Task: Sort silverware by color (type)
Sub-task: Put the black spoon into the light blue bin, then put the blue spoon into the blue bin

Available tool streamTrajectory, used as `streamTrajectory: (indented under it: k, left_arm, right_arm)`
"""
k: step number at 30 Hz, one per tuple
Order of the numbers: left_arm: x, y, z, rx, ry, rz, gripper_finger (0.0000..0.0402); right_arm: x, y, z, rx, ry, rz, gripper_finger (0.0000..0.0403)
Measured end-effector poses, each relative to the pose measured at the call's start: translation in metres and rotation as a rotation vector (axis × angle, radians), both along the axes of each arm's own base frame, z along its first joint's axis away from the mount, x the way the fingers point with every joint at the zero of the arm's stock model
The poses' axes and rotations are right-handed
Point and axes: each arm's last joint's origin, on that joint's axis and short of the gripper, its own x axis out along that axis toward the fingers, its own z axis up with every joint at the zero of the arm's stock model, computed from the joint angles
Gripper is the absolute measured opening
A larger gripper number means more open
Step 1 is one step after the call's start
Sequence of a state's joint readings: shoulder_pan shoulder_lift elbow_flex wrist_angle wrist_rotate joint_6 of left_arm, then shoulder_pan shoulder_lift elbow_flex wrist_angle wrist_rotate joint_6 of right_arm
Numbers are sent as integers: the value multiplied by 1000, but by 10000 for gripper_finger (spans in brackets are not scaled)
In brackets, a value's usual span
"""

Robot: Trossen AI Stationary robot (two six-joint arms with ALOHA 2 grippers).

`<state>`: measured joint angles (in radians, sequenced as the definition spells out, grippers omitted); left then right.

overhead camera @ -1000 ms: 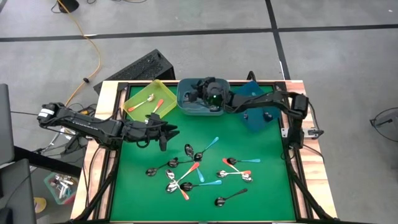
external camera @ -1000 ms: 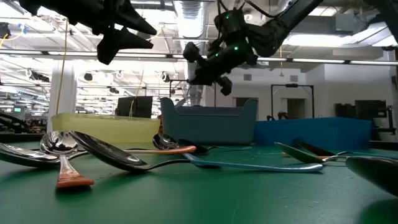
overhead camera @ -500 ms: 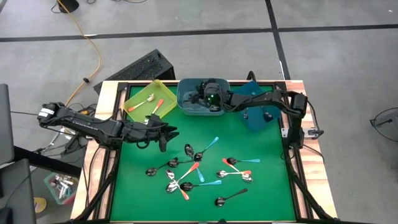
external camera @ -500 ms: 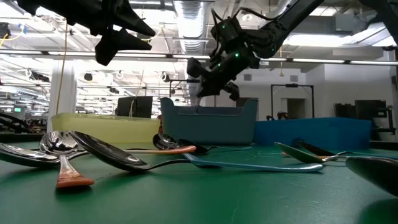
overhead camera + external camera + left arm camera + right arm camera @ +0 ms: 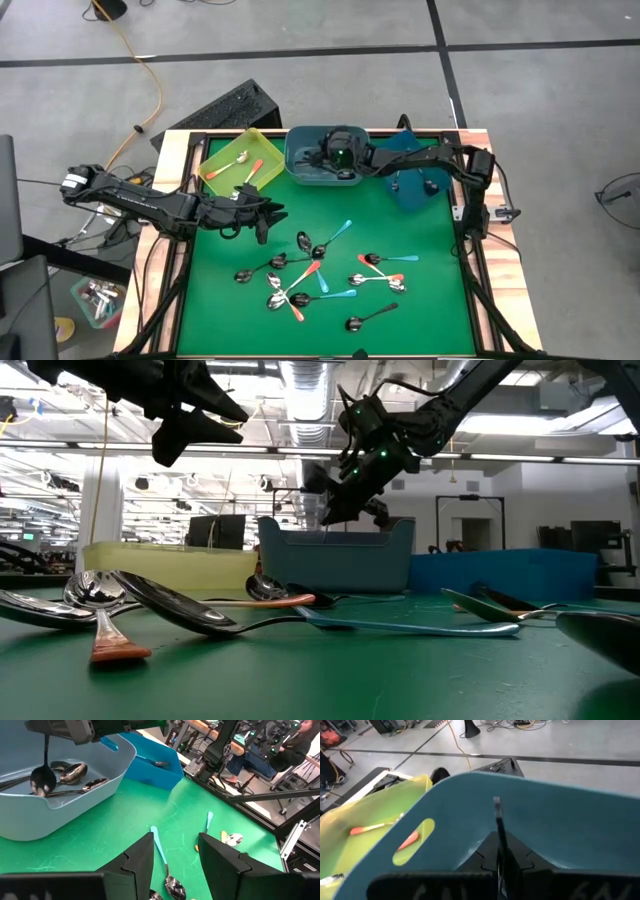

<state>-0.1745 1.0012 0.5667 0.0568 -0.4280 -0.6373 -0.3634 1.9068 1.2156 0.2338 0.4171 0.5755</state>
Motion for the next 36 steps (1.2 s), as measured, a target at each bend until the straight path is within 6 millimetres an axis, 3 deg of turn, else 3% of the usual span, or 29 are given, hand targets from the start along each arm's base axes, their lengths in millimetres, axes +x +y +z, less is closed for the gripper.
streamTrajectory:
  k: [11,18,26,36]
  left_arm:
    - [0,0,0,-4,-2,4,138]
    - [-1,0,-2,-20,21,-4,138]
    - [-2,-1,-5,-24,54,-20,138]
    - [-4,-1,-9,-34,91,-21,138]
  right_arm:
    - [-4,-1,1,31,52,99,99]
    - [-20,-3,27,-36,130,154,133]
    - [-64,15,81,-111,302,237,133]
    - [-133,78,129,-21,451,358,133]
